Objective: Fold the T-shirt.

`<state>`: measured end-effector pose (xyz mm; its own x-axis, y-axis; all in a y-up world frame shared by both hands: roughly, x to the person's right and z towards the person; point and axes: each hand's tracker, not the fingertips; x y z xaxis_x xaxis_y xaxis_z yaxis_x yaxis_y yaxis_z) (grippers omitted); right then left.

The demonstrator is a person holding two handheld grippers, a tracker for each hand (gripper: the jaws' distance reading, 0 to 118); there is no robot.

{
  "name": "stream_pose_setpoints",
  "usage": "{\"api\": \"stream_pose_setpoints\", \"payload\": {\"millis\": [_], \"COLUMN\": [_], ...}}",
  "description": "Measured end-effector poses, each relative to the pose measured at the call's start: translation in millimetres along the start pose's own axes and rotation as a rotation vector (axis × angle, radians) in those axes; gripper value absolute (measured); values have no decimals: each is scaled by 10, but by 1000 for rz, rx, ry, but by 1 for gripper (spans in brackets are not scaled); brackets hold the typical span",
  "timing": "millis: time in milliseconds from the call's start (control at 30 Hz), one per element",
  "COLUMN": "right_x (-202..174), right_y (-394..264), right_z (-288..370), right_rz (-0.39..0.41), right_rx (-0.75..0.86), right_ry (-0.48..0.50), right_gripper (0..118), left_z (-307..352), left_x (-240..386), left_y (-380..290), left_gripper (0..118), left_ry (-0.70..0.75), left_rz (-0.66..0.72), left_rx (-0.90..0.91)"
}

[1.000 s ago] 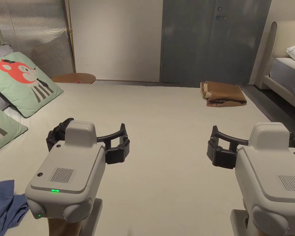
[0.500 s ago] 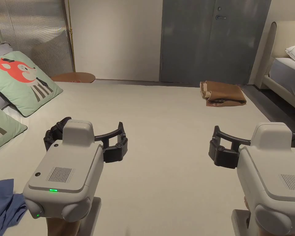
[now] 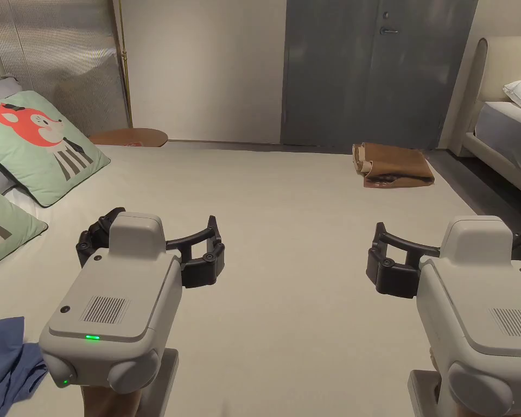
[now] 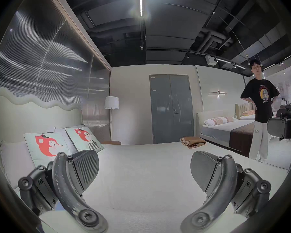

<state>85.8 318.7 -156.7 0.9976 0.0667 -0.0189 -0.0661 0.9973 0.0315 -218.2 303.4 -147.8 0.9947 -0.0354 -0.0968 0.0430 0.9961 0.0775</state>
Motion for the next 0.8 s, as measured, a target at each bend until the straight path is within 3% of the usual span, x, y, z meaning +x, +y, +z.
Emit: {"api": "stream_pose_setpoints", "payload": {"millis": [800], "right_x": [-22], "right_y": [6], "right_z": [22], "right_rz": [1], "right_rx": [4], "right_ry": [4], "right_gripper": [118], "left_z": [-8], "left_x": [-5], "left_y": [-15], "left_gripper": [109], "left_ry": [-5], "left_rz": [5], "left_rx": [-3]}}
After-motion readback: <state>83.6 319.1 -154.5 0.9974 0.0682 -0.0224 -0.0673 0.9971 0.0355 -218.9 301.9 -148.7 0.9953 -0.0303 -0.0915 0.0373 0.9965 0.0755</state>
